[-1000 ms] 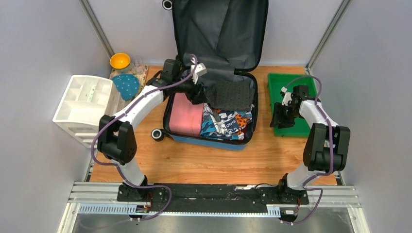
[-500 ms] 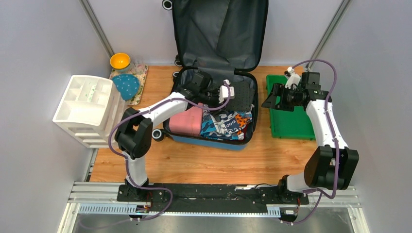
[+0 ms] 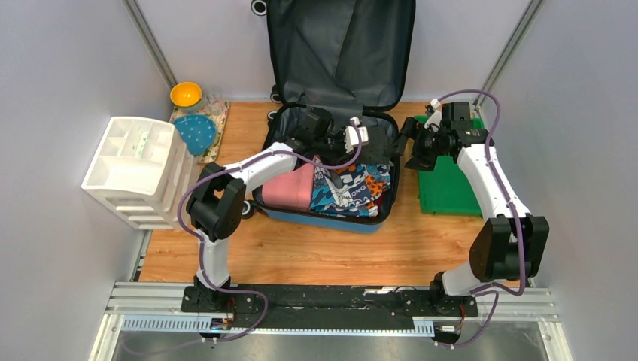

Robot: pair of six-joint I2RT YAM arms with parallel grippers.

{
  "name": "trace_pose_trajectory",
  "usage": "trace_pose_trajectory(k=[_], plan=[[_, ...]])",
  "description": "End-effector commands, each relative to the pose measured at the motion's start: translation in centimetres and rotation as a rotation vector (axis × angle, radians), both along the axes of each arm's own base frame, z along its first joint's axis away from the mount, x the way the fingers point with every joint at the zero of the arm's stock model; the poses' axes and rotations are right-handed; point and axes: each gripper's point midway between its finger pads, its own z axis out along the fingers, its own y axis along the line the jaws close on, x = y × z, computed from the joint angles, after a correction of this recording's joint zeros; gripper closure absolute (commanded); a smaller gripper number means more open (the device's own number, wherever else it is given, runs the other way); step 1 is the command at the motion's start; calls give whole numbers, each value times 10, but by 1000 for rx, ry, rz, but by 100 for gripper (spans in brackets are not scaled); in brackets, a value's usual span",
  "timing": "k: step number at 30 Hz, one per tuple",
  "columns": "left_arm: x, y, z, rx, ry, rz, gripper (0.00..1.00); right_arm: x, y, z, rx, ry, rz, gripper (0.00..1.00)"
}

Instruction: Open, take out, and arrange the luggage

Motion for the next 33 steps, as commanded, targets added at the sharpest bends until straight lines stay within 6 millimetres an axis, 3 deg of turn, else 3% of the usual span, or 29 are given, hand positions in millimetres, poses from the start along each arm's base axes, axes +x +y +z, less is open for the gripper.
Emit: trace_pose_trajectory(k=[1, 17, 23, 26, 29, 33], plan=[[3, -13, 56, -154, -60, 3, 100, 20, 12, 18, 74, 22, -98, 9], [-21, -7, 79, -199, -72, -56, 100, 62, 34, 2, 193, 144, -174, 7], [-33, -6, 85, -211, -78, -101, 100, 78, 39, 2, 222, 149, -161, 16], [-36, -6, 87, -206, -90, -123, 100, 81, 45, 8, 249, 138, -139, 26], [-46, -7, 86, -194, -94, -164, 100, 82, 47, 14, 256, 114, -107, 48], [-58, -7, 80, -159, -104, -195, 97, 81, 38, 29, 207, 4, -36, 100]])
